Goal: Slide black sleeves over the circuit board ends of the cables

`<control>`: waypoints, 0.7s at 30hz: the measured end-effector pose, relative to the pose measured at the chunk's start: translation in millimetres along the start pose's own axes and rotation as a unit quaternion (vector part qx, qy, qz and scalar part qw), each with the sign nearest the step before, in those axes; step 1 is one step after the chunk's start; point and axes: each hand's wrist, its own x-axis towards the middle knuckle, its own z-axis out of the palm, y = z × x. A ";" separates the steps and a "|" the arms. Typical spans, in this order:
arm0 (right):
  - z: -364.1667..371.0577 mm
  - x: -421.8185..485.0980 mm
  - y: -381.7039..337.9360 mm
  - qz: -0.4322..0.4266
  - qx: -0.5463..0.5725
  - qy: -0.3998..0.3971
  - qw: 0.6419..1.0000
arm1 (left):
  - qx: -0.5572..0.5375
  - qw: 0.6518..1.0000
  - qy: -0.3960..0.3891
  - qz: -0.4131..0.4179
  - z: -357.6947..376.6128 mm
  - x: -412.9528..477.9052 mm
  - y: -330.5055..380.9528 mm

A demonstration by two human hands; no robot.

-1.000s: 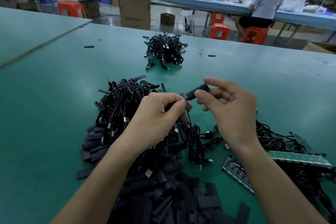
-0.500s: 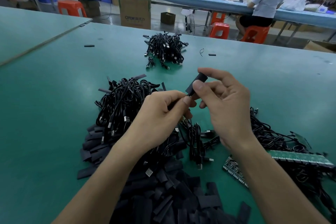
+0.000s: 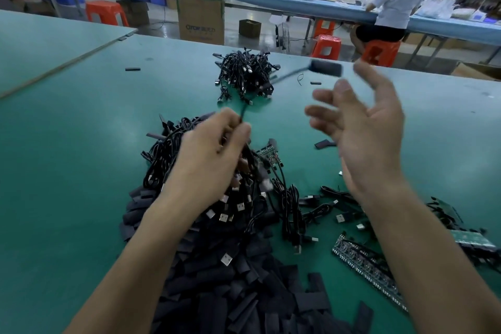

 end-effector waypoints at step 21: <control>-8.8 -2.1 79.7 0.189 -0.152 -0.220 0.945 | 0.230 0.961 0.120 -0.099 -24.8 8.9 -28.5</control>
